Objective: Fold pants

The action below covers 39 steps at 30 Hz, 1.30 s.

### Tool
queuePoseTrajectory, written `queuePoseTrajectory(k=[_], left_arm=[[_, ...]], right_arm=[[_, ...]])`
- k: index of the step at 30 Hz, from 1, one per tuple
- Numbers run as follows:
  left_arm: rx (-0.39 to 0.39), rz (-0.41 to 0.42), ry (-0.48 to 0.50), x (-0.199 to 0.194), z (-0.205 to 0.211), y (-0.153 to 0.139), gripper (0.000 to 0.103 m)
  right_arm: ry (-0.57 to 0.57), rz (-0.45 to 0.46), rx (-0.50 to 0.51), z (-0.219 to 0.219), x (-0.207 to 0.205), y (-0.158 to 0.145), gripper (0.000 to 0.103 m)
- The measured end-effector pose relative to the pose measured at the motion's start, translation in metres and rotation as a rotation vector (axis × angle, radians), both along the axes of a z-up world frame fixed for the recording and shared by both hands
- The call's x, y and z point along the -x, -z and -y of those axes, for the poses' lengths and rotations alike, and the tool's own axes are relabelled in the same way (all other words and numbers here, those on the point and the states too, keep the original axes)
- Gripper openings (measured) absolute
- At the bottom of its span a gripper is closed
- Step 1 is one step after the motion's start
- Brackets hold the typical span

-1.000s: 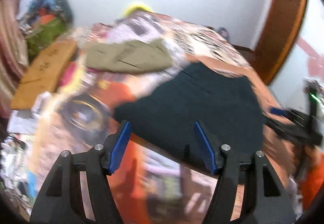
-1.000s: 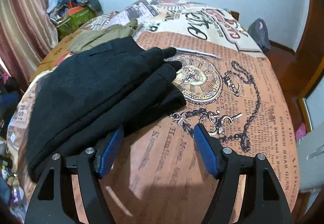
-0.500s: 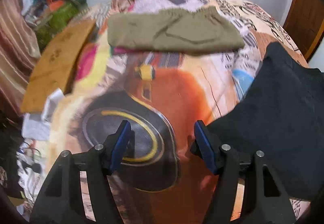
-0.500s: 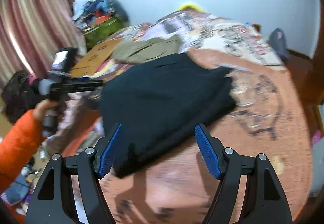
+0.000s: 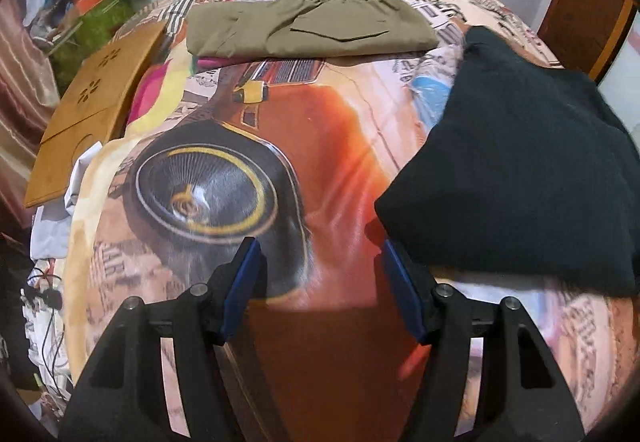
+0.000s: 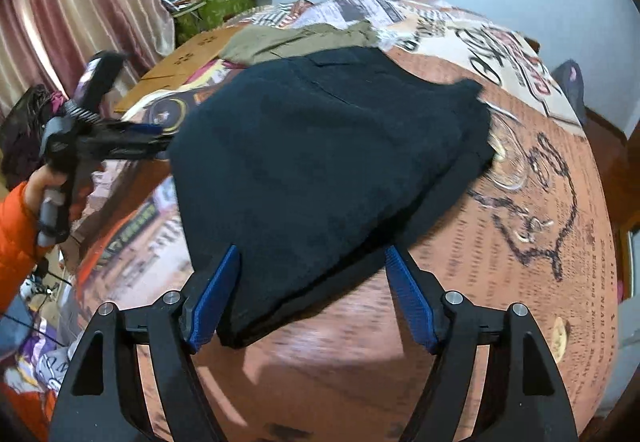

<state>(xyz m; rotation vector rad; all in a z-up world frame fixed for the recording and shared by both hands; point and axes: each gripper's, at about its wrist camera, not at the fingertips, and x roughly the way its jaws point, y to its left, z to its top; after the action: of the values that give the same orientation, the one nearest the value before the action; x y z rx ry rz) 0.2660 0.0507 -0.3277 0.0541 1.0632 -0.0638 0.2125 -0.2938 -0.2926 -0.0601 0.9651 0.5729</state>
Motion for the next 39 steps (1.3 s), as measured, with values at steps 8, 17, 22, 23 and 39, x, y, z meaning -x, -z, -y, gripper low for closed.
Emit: queuePoseTrajectory(k=[8, 17, 22, 23, 39], left_arm=[[0.017, 0.126, 0.007, 0.016, 0.016, -0.057, 0.063], [0.048, 0.211, 0.163, -0.028, 0.088, -0.089, 0.074], [0.016, 0.143, 0.266, -0.06, 0.133, -0.063, 0.074], [-0.012, 0.132, 0.289, -0.066, 0.141, -0.056, 0.074], [-0.063, 0.174, 0.222, -0.063, 0.094, -0.059, 0.081]], right_arm=[[0.106, 0.056, 0.101, 0.044, -0.015, -0.006, 0.071], [0.147, 0.18, 0.028, 0.048, -0.039, -0.054, 0.067], [0.088, 0.181, 0.079, 0.012, -0.073, -0.038, 0.068], [0.069, 0.176, 0.101, 0.001, -0.08, -0.032, 0.068], [0.203, 0.142, 0.137, 0.077, -0.079, -0.021, 0.066]])
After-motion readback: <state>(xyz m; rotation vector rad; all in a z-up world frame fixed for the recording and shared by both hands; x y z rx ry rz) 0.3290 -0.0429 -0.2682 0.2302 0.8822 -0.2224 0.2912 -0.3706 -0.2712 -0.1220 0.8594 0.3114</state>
